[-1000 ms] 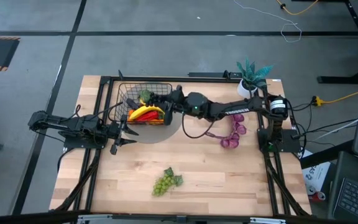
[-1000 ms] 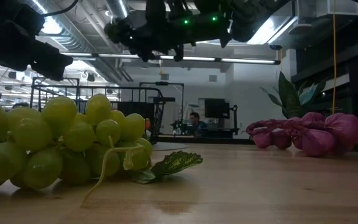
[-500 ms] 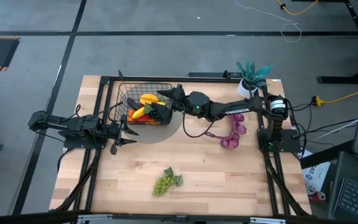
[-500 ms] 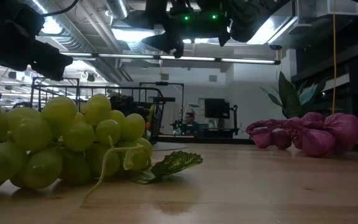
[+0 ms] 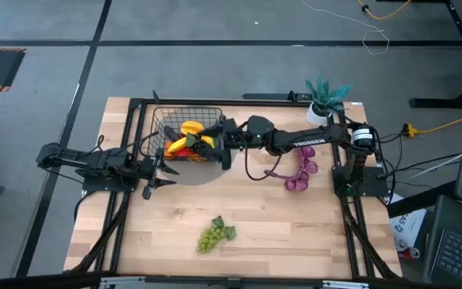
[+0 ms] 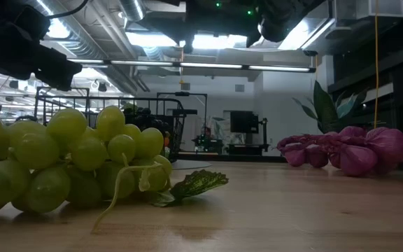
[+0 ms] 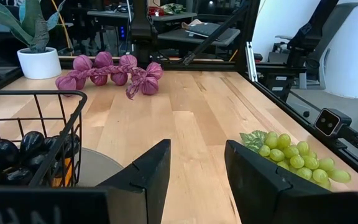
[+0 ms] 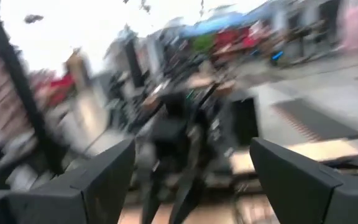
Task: Build produce basket
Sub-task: Put the green grapes into the wire basket
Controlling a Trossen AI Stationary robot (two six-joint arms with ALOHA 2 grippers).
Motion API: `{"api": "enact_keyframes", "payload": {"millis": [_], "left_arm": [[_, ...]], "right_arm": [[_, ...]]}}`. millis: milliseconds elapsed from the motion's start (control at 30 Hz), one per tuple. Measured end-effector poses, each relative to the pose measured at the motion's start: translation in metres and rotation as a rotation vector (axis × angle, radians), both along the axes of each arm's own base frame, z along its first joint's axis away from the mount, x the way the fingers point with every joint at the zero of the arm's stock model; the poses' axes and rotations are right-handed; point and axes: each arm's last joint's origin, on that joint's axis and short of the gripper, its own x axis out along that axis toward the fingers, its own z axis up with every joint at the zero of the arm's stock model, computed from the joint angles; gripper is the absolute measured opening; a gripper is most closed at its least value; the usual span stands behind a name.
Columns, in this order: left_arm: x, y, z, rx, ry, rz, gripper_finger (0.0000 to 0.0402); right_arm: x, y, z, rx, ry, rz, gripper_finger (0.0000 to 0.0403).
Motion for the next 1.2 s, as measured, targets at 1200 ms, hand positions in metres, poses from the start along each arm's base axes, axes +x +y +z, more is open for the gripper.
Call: {"api": "enact_keyframes", "payload": {"millis": [1200], "left_arm": [[0.000,0.000,0.000,0.000,0.000,0.000,0.0147]], "right_arm": [[-0.040,0.259,-0.093,-0.276,0.428,0.171,0.0321]]}}
